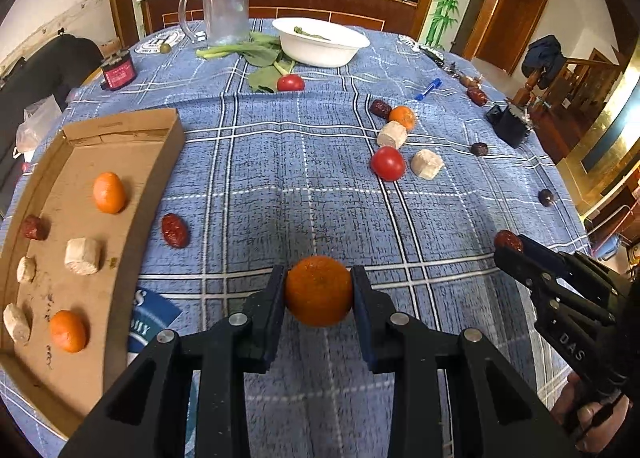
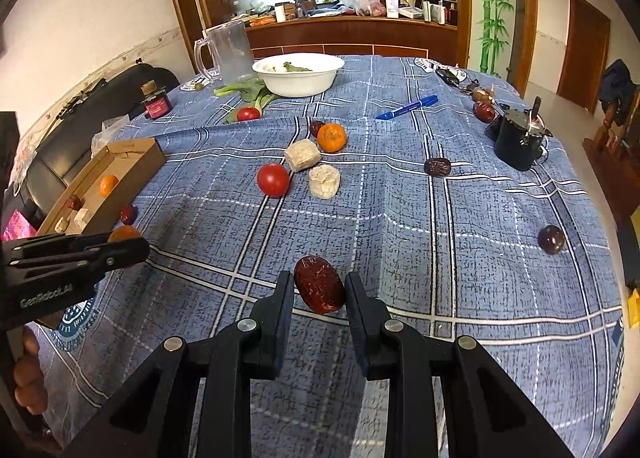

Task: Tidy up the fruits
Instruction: 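Carry the date with the right tool while the left tool carries the orange over the tray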

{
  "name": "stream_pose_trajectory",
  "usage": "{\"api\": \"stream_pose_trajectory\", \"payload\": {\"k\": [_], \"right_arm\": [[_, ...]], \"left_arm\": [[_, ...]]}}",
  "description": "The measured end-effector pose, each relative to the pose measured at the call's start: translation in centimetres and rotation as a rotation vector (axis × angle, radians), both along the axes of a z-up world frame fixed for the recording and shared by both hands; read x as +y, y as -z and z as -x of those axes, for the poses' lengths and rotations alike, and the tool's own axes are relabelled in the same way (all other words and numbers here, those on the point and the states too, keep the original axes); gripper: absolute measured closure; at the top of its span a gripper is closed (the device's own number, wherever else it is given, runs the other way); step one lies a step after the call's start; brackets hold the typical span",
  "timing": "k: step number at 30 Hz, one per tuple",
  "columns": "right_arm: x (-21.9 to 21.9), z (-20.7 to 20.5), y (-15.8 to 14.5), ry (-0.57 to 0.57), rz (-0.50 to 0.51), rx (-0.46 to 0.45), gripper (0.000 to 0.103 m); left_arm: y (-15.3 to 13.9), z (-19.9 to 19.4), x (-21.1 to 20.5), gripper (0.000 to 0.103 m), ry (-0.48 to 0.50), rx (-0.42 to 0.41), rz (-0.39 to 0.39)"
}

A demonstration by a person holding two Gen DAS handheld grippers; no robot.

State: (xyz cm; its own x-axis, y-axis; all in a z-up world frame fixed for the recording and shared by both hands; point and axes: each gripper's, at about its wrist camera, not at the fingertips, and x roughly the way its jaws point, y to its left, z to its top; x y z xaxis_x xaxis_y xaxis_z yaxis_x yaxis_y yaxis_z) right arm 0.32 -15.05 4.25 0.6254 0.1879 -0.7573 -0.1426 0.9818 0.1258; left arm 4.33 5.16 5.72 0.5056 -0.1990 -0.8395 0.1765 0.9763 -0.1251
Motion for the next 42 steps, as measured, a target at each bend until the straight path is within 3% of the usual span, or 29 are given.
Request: {"api": "stream_pose_trajectory", "payload": {"k": [22, 42], "right_arm": [[9.5, -0.1, -2.2, -0.116, 0.029, -0.037, 0.075], [21.6, -2.7, -3.2, -0.338, 0.016, -0.04, 0.074]], "left_arm": [[-3.4, 2.5, 8.4, 0.072, -0.104, -0.074, 0.031], [-2.5, 4.1, 21.3, 0.072, -0.353, -0.064, 0.015]]}}
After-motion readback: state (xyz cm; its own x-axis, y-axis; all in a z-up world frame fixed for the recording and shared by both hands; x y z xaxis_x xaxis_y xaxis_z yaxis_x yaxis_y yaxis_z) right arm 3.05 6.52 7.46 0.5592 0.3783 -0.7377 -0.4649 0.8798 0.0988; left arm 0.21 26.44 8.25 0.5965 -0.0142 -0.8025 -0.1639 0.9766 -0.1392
